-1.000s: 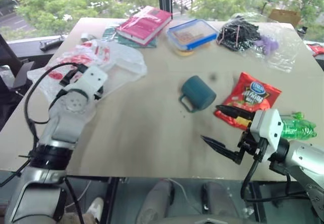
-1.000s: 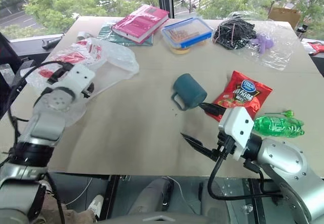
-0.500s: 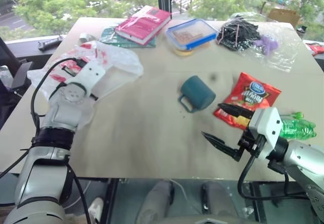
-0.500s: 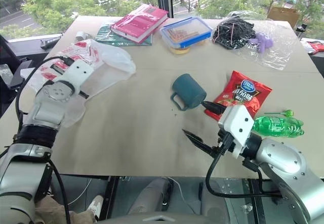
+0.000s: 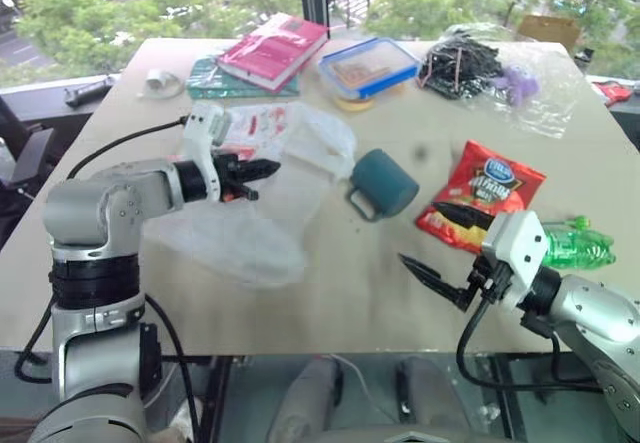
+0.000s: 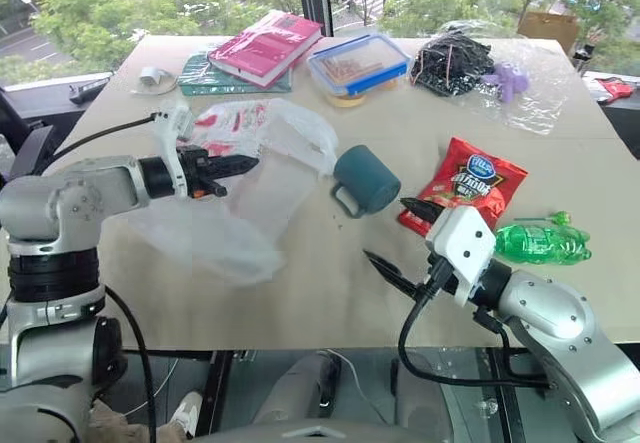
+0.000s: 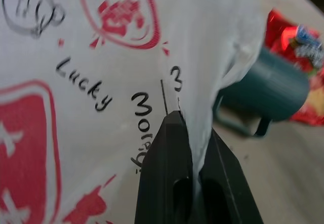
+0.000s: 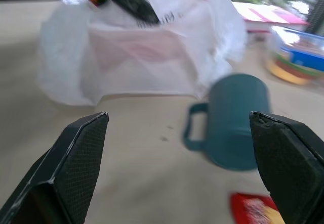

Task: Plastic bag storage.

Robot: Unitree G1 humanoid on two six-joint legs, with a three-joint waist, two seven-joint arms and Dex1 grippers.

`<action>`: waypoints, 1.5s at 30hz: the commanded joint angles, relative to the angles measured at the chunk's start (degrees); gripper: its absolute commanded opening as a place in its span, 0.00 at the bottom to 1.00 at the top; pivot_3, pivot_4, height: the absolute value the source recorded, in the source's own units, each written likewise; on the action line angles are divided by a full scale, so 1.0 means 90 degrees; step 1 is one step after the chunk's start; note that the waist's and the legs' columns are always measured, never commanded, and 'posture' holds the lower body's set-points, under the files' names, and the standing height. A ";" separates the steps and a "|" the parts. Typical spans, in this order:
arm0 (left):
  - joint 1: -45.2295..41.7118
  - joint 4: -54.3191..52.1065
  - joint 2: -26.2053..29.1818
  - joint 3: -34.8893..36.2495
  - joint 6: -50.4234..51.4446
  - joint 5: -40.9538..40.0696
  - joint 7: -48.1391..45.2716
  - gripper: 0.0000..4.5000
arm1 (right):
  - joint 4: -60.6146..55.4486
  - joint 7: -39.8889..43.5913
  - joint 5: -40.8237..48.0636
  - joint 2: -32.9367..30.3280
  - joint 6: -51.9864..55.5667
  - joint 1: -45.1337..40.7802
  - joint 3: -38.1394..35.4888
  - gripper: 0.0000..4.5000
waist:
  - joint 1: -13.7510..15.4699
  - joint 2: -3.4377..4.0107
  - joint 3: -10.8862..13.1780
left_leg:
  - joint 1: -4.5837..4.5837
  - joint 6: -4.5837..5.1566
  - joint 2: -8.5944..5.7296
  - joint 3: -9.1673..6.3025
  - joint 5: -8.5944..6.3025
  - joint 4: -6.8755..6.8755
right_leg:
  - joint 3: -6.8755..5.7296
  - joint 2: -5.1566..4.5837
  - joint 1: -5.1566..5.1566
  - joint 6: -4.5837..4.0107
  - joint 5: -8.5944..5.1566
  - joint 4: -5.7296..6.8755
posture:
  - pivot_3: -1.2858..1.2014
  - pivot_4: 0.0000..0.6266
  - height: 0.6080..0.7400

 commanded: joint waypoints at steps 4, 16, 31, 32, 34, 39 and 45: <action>-0.0239 0.0059 0.0110 0.0198 -0.0127 0.0127 0.0634 0.00 | 0.0477 -0.0571 -0.0745 0.0077 0.0709 -0.1114 0.0685 1.00 | 0.0008 0.0001 0.0000 | 0.0005 -0.0002 0.0002 0.0014 0.0001 0.0000 | 0.0014 0.0003 -0.0002 -0.0002 0.0003 0.0002 | 0.52 0.24 1.00; 0.0023 -0.0150 0.0692 0.0053 -0.0387 -0.0014 0.0289 0.00 | 0.2122 -0.0788 -0.0965 0.0895 0.2042 -0.3101 0.1401 1.00 | 0.0035 -0.0001 -0.0001 | -0.0004 -0.0003 0.0001 0.0017 0.0001 -0.0005 | 0.0019 0.0000 -0.0013 -0.0010 0.0008 -0.0002 | 0.52 0.24 1.00; 0.0299 -0.0547 0.0520 0.0288 -0.0387 -0.0150 0.0592 0.00 | 0.4096 -0.0184 -0.1010 0.1268 0.3362 -0.5259 0.1936 1.00 | 0.0005 0.0000 0.0000 | -0.0016 -0.0003 0.0001 0.0035 -0.0001 -0.0013 | 0.0037 -0.0001 -0.0039 -0.0017 0.0014 0.0000 | 0.52 0.24 1.00; 0.0335 -0.0573 0.0510 0.0332 -0.0367 -0.0161 0.0635 0.00 | 0.3993 -0.0108 -0.1073 0.1113 0.3280 -0.5223 0.1998 1.00 | 0.0003 0.0000 0.0000 | -0.0017 -0.0002 0.0001 0.0035 -0.0001 -0.0013 | 0.0037 -0.0001 -0.0039 -0.0017 0.0014 -0.0001 | 0.52 0.24 1.00; 0.0419 -0.0645 0.0492 0.0362 -0.0353 -0.0199 0.0693 0.00 | 0.4063 -0.0304 -0.1662 0.0746 0.2771 -0.5134 0.2303 1.00 | 0.0004 0.0000 0.0000 | -0.0018 -0.0001 0.0000 0.0037 -0.0002 -0.0013 | 0.0038 -0.0002 -0.0040 -0.0017 0.0014 -0.0001 | 0.52 0.24 1.00; 0.0439 -0.0644 0.0456 0.0338 -0.0359 -0.0261 0.0761 0.00 | 0.3961 -0.0330 -0.1974 0.0510 0.1981 -0.5123 0.1910 1.00 | 0.0012 -0.0001 -0.0001 | -0.0012 -0.0002 0.0001 0.0040 -0.0001 -0.0012 | 0.0039 0.0000 -0.0038 -0.0009 0.0020 0.0002 | 0.52 0.24 1.00; 0.0407 -0.0513 0.0425 0.0257 -0.0456 -0.0270 0.0804 0.00 | 0.2563 0.0305 -0.1064 0.0639 0.2576 -0.5023 0.1359 1.00 | 0.0001 0.0000 0.0000 | -0.0015 -0.0002 0.0003 0.0046 -0.0001 -0.0011 | 0.0049 0.0003 -0.0040 -0.0009 0.0026 -0.0001 | 0.52 0.24 1.00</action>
